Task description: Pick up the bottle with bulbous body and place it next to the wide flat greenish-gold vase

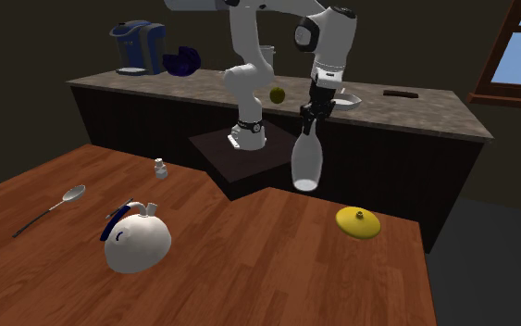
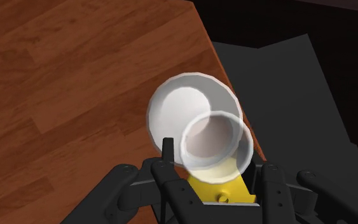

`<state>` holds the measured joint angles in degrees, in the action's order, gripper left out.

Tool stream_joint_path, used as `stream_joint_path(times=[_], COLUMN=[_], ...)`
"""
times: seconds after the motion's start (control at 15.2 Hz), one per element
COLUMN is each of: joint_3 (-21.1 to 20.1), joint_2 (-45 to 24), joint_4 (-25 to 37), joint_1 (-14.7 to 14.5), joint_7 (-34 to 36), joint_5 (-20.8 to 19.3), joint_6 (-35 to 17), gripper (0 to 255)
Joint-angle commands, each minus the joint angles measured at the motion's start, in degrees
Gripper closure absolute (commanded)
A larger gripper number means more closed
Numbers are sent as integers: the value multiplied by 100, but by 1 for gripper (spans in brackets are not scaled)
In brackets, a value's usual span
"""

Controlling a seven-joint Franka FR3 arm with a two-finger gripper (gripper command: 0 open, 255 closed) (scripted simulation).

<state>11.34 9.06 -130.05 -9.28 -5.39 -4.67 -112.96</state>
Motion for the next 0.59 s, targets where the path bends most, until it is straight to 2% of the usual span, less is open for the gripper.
stream_joint_path(times=[0.0, 0.53], joint_3=[10, 34], joint_2=[-66, -384], joint_4=[-99, -422], joint_1=[4, 7], joint_7=[-6, -23], joint_5=[4, 41], joint_6=[-170, -808], gripper=[255, 255])
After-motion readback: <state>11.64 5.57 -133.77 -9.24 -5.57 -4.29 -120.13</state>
